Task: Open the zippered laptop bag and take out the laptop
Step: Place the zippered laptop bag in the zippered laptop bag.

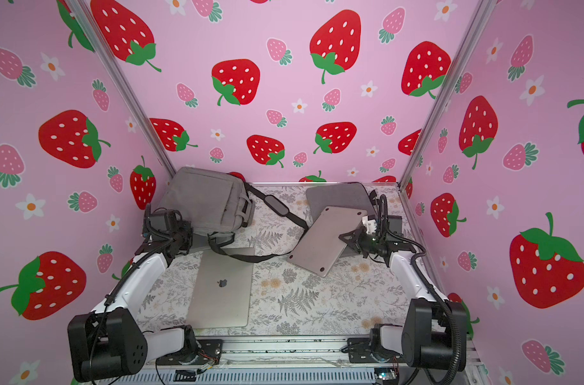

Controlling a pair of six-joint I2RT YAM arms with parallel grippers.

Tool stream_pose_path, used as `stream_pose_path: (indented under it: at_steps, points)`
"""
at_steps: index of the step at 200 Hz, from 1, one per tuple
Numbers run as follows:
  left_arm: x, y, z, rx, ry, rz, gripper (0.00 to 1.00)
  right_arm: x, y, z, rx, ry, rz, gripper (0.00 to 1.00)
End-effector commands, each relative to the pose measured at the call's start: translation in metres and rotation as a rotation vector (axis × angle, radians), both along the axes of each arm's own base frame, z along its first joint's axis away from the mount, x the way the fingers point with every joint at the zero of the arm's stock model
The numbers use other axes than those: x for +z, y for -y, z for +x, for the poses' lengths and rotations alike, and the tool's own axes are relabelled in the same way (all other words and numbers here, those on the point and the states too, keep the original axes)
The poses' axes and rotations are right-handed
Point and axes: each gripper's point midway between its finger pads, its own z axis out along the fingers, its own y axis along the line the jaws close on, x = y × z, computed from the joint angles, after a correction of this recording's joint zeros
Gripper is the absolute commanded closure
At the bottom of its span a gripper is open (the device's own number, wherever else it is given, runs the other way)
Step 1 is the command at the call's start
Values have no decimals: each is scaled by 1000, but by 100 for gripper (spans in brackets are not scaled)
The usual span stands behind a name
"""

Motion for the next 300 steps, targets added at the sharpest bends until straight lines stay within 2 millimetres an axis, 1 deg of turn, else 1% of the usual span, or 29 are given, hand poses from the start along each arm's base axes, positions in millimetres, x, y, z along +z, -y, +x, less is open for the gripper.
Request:
stream_pose_path:
  at_steps: [1, 26, 46, 60, 66, 69, 72, 92, 111, 135, 150, 162, 183, 197, 216, 226, 235, 240, 263, 276, 287, 300]
  points:
    - [18, -19, 3, 94, 89, 38, 100, 51, -12, 14, 65, 183, 65, 100]
    - [-12, -29, -18, 134, -13, 99, 100, 48, -13, 17, 64, 178, 63, 100]
    - [-34, -29, -22, 128, -68, 95, 100, 46, -14, 18, 68, 173, 62, 100]
    - [-47, -26, -20, 113, -89, 79, 100, 44, -16, 19, 71, 167, 60, 100]
    - [-53, -24, -19, 106, -102, 68, 96, 44, -17, 19, 73, 167, 59, 100]
    - [-56, -23, -18, 102, -107, 65, 96, 44, -18, 19, 74, 168, 59, 100]
    - [-59, -22, -18, 95, -112, 60, 91, 44, -18, 20, 74, 168, 58, 100]
    - [-77, -14, -17, 63, -147, 24, 76, 42, -20, 20, 78, 164, 56, 100]
    - [-85, -10, -17, 38, -162, 14, 65, 41, -21, 19, 79, 161, 54, 100]
    - [-89, -4, -12, -17, -193, 5, 52, 39, -21, 17, 78, 155, 54, 100]
    - [-90, 0, -11, -57, -213, 5, 47, 40, -21, 16, 82, 158, 54, 100]
    - [-87, 5, -10, -103, -228, 10, 42, 41, -21, 16, 84, 163, 53, 100]
    - [-81, 15, -17, -181, -260, 10, 36, 41, -22, 15, 91, 166, 49, 100]
    - [-74, 22, -26, -232, -283, 28, 31, 42, -22, 16, 98, 173, 50, 100]
    - [-65, 33, -34, -311, -281, 40, 28, 47, -25, 15, 116, 193, 53, 100]
    - [-62, 41, -37, -361, -292, 47, 27, 48, -26, 13, 125, 200, 55, 100]
    - [-63, 53, -42, -417, -312, 52, 26, 49, -27, 12, 134, 203, 59, 100]
    - [-63, 64, -44, -467, -317, 27, 26, 49, -27, 11, 140, 204, 63, 100]
    - [-74, 97, -65, -578, -378, -6, 25, 54, -29, 8, 169, 224, 66, 100]
    - [-77, 113, -74, -620, -394, 0, 25, 58, -29, 5, 183, 236, 59, 100]
    - [-77, 124, -82, -658, -406, 20, 25, 59, -29, 4, 190, 241, 58, 100]
    - [-80, 130, -93, -681, -439, 46, 24, 60, -29, 0, 197, 241, 50, 100]
